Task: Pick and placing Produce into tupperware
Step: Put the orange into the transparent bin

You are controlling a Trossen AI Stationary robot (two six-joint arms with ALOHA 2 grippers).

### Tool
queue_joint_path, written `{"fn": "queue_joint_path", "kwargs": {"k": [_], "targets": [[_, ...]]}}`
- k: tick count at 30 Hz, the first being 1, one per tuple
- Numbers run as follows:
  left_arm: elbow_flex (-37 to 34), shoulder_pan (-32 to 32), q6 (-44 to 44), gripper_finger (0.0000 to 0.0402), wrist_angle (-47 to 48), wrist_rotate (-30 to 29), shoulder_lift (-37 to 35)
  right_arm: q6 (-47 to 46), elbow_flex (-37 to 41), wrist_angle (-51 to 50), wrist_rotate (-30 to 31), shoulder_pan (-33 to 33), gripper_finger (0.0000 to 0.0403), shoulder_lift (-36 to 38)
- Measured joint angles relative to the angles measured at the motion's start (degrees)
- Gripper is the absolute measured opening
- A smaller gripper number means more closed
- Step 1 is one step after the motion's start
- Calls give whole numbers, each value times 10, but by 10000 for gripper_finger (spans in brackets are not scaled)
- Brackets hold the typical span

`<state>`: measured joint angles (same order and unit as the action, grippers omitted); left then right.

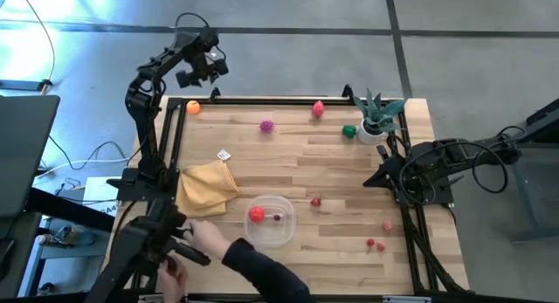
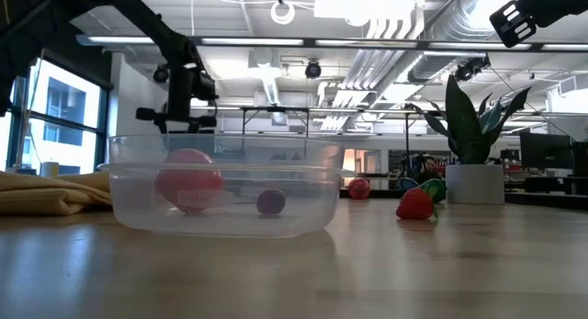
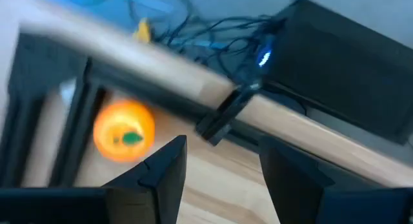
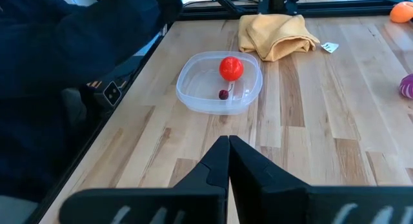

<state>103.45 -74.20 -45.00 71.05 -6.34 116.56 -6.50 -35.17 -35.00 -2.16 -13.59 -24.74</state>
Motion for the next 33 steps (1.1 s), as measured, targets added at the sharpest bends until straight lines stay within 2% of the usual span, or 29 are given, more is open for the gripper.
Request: {"fn": "queue_joint_path", "kwargs": {"k": [4, 9, 13, 16, 21, 33], "targets": [[35, 0, 68, 182, 9, -30, 0, 0, 0, 0, 0, 0, 0, 0], [69, 9, 102, 182, 59, -114, -1, -1, 0, 0, 0, 0, 0, 0], [82, 27, 2, 182, 148, -166, -1, -1, 0, 0, 0, 0, 0, 0], [83, 42, -31, 182, 194, -188, 1, 0, 0, 0, 0, 0, 0, 0], [65, 55, -32, 182, 193, -201, 21, 0, 0, 0, 0, 0, 0, 0], [55, 52, -188, 182, 190, -186, 94, -1, 0, 0, 0, 0, 0, 0]]}}
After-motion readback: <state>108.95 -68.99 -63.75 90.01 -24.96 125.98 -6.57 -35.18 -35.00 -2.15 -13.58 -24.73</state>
